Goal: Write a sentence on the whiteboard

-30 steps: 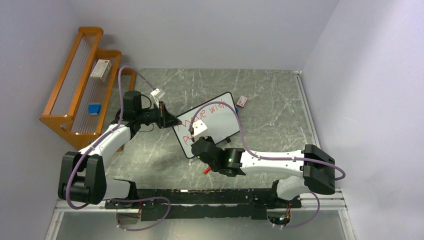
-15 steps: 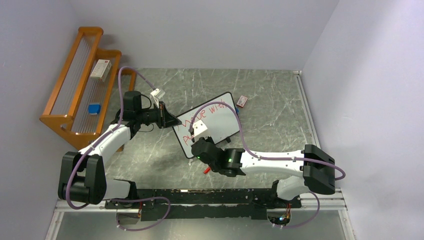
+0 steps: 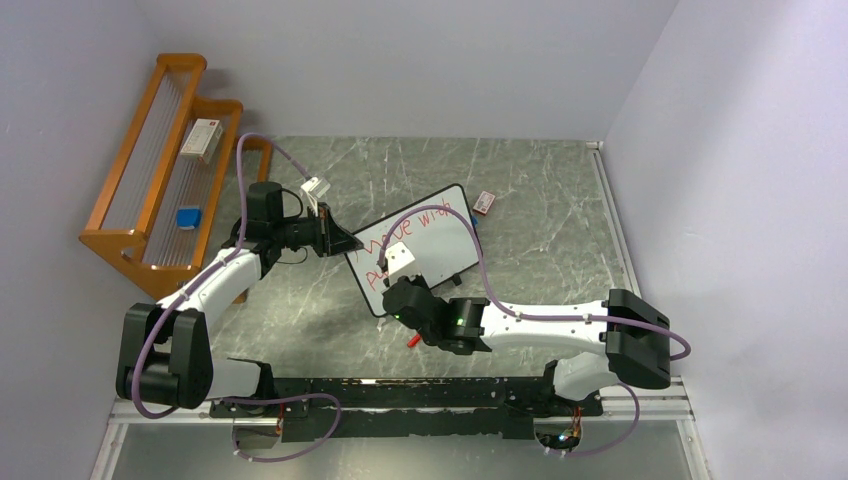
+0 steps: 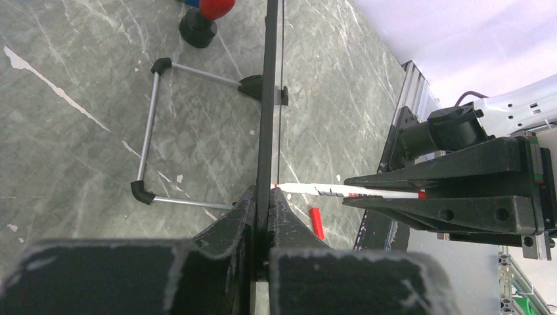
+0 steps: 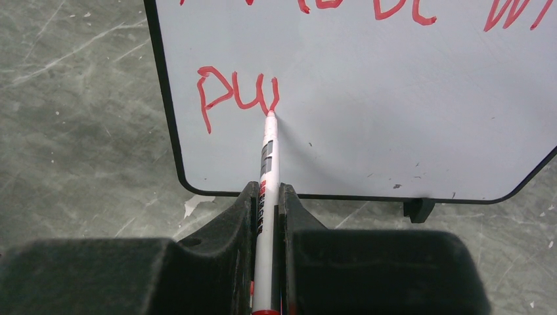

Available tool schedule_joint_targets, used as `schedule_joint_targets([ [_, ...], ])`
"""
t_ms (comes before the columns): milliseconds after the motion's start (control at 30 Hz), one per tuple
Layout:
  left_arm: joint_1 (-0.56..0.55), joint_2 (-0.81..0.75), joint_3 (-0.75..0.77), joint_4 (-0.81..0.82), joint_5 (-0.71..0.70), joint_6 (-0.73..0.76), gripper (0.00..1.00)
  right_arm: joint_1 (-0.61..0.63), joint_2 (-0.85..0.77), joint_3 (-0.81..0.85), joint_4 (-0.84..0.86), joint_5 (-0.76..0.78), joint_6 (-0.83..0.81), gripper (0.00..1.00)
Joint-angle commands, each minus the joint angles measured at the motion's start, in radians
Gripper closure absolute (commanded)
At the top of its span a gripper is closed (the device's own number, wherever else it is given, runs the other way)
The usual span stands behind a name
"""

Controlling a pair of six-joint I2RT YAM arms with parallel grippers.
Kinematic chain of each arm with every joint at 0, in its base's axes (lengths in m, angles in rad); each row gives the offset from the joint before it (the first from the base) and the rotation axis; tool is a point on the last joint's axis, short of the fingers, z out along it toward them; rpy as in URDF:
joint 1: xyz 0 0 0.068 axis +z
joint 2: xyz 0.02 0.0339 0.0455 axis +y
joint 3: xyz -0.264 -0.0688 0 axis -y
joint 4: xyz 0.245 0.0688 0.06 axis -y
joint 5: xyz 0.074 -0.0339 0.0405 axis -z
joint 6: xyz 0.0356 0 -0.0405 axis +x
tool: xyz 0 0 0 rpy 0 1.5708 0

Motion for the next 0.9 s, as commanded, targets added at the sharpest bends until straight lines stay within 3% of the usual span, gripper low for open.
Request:
schedule_joint_targets([
  [0, -0.002, 0.031, -0.011, -0.087, -0.049, 0.028, 0.95, 0.0, 0.0, -0.007, 0.04, 0.03, -0.006, 1.0],
  [867, -0.008, 0.032, -0.008, -0.095, -0.052, 0.034, 0.95, -0.048, 0.001, 0.018, 0.121, 0.052, -0.075, 1.0],
])
